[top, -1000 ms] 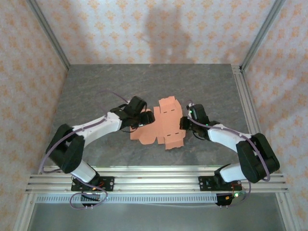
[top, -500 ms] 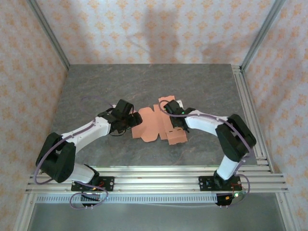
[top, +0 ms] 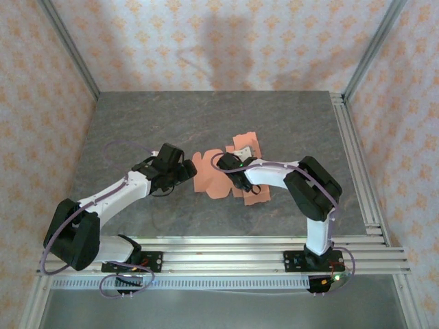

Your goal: Fold the paper box

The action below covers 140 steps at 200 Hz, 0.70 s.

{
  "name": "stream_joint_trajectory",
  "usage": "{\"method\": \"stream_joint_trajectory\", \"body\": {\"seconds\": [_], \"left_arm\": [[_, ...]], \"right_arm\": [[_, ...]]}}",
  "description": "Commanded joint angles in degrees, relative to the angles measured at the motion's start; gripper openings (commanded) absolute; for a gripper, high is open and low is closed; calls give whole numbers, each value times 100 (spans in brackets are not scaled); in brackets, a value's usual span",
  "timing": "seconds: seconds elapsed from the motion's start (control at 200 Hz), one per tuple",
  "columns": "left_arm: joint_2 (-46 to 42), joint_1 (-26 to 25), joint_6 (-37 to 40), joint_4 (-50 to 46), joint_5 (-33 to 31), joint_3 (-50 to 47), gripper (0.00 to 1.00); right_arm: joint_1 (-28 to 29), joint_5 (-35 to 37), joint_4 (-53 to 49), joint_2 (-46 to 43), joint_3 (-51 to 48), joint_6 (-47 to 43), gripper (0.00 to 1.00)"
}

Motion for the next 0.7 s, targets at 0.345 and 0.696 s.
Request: {"method": "stream_joint_trajectory", "body": {"seconds": [0.345, 0.696], "left_arm": [[374, 63, 269, 872, 604, 164, 91], [1282, 597, 2056, 1283, 1333, 1302, 92]], "right_arm": [[-996, -3610, 2644, -1875, -1790, -604, 0], [-1516, -4822, 4502, -2138, -2617, -1166, 0]]}}
